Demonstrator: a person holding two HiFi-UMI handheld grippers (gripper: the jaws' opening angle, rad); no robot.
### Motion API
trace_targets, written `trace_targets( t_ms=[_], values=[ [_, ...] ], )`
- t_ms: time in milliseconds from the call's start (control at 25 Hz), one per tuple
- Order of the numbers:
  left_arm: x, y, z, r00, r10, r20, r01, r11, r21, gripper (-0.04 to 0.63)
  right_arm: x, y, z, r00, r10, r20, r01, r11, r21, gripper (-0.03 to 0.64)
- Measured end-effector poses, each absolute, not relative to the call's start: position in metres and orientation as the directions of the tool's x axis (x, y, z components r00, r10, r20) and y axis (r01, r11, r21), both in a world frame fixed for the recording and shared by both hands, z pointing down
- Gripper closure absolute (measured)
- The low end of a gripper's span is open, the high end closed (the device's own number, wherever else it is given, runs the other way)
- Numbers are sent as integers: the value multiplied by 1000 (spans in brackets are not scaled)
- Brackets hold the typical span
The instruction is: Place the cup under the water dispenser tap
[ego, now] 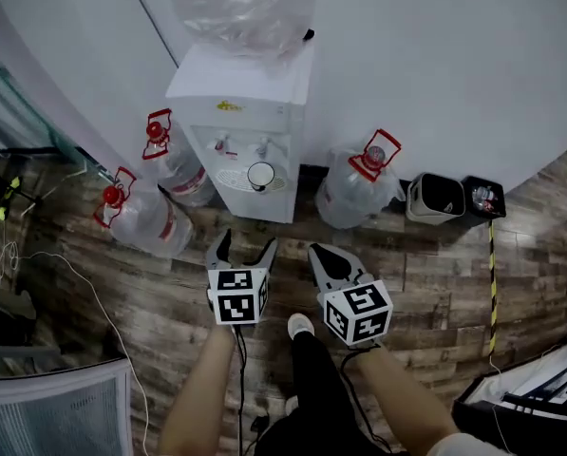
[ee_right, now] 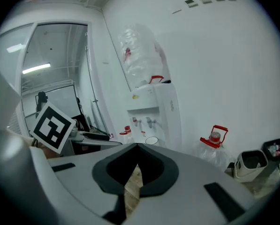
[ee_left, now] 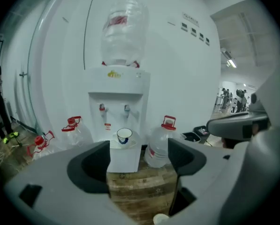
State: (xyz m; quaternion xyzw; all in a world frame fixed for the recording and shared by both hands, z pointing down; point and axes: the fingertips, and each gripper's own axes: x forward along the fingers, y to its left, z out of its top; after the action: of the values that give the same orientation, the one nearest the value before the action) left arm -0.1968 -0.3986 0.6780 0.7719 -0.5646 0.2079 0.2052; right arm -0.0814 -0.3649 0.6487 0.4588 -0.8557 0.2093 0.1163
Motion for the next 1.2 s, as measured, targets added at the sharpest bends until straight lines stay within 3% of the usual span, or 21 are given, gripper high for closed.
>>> trace_targets(
  t_ms=[320,600,960,1200],
  values=[
    [-207,-268,552,310,-806,504,-947,-308,90,214,-88,-255,536,-571,-737,362,-820,529,-218,597],
    [-194,-160,463,304,-826,474,-950,-298,90,317,-80,-171,448,-567,-757,324,-823,532,-198,597],
    [-166,-26,391,238,-870,432,-971,-211,110,487,-44,-44,377,-587,-751,302,-809,549,-209,597],
    [-138,49,358,213,-889,405,-977,-202,71,524,-2,30,353,-587,-755,294,-810,551,-202,597]
  ],
)
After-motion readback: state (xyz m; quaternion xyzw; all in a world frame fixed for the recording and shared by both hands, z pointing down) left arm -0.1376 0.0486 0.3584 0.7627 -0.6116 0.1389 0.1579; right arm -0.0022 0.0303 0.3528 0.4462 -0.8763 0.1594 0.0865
